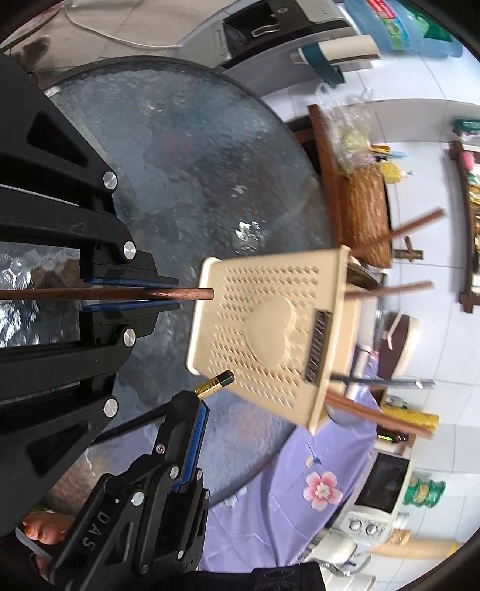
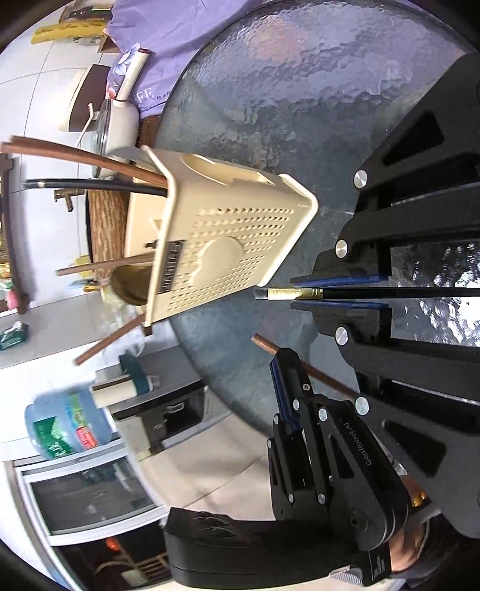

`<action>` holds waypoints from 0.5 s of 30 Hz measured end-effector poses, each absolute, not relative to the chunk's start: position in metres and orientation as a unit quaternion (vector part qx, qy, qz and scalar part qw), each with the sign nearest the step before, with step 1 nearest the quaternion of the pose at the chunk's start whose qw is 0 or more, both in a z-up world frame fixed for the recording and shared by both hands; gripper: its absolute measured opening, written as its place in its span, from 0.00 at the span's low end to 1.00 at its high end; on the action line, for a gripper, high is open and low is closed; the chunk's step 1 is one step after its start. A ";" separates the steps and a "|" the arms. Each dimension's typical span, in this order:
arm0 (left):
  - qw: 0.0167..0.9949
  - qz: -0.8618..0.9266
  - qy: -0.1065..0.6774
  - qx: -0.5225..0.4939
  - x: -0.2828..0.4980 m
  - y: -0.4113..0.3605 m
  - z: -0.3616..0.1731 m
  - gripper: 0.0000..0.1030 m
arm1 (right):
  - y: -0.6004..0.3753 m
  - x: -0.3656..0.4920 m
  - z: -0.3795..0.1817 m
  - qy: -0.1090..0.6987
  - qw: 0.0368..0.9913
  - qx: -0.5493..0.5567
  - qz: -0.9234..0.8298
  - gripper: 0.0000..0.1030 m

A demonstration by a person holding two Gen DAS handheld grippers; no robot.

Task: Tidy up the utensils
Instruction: 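Lift both chopsticks and carry them over the beige holder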

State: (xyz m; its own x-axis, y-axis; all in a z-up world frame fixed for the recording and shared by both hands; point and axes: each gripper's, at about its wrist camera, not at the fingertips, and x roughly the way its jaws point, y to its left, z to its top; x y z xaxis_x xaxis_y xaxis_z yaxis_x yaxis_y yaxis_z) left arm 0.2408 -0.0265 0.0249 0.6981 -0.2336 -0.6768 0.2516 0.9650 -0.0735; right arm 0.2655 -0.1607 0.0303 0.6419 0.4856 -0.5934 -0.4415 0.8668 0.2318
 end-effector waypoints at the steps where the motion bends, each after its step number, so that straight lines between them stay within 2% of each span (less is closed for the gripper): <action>1: 0.923 -0.136 0.359 0.013 0.238 -0.028 0.031 0.06 | -0.166 0.263 0.035 0.333 0.906 0.037 0.259 0.07; 15: 0.937 -0.171 0.304 0.023 0.212 -0.046 0.082 0.06 | -0.195 0.244 0.078 0.295 0.914 0.069 0.271 0.07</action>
State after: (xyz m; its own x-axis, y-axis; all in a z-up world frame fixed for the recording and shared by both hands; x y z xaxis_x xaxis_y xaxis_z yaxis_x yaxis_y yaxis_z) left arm 0.2121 -0.0459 0.0815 0.7570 -0.3070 -0.5768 0.3345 0.9404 -0.0615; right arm 0.2438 -0.1951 0.0783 0.6795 0.5357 -0.5013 -0.4547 0.8437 0.2852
